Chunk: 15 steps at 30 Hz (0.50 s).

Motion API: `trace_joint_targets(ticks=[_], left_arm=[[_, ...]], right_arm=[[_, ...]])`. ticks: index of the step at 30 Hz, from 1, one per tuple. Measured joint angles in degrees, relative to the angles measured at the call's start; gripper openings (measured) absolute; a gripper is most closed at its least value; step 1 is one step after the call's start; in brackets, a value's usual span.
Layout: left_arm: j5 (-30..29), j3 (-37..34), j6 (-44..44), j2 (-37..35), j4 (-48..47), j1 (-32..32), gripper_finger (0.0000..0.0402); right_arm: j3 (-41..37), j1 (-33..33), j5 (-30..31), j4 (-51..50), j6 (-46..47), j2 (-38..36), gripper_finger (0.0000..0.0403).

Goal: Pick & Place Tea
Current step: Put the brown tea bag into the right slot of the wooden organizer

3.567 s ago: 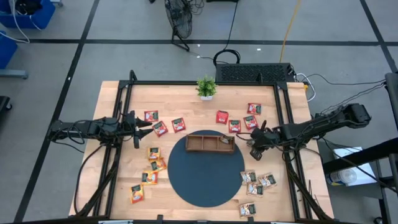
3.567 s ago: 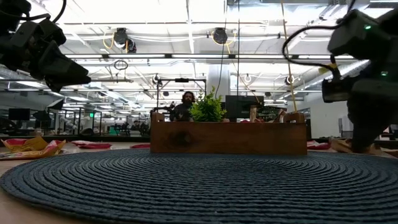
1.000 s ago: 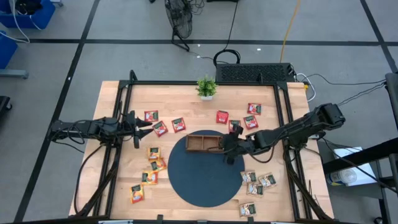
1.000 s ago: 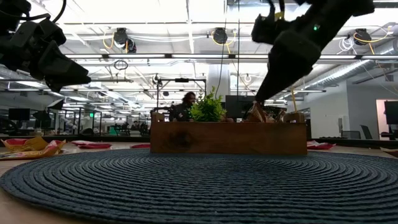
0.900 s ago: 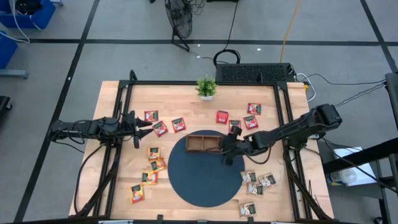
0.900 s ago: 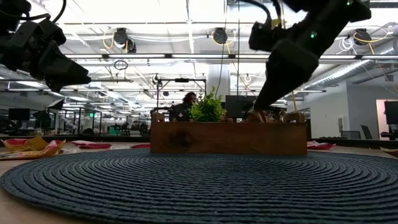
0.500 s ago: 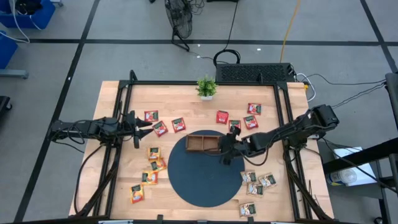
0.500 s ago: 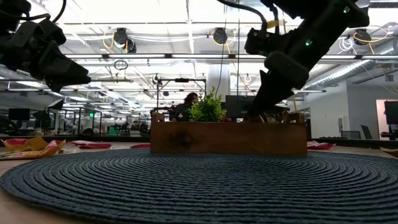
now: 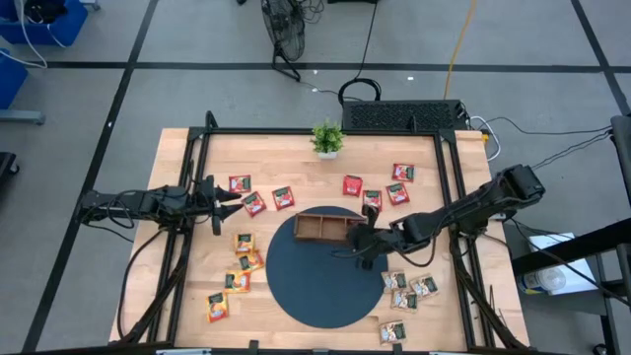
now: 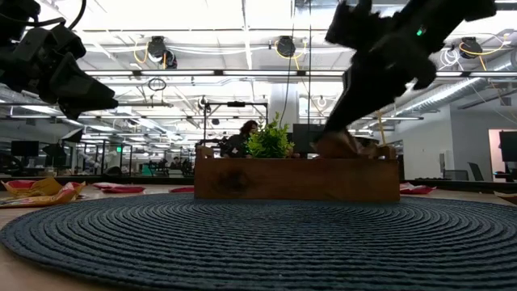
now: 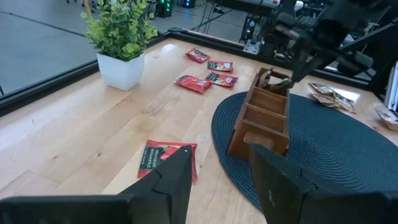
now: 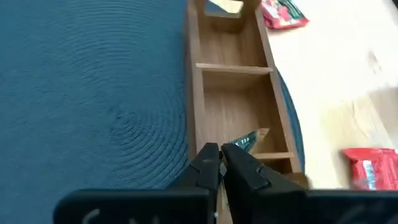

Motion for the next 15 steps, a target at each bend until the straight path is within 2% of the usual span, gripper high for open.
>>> trace_joint_targets(ticks=[4,7,9,15], left_arm=[[0.0,0.0,0.0,0.0,0.0,0.0,0.0161],[0.0,0.0,0.0,0.0,0.0,0.0,0.0161],[0.0,0.0,0.0,0.0,0.0,0.0,0.0161],[0.0,0.0,0.0,0.0,0.0,0.0,0.0161]], right_arm=[[-1.1,2.0,0.1,0.7,-2.0,-4.1,0.0002],[-5.1,2.9,0.3,4.6,-3.9,-7.7,0.0001],[-9.6,3.0,0.1,9.9,-5.9,-10.8,0.0001],[-27.4,1.1,-1.7,34.5,-13.1,-18.9,0.0001]])
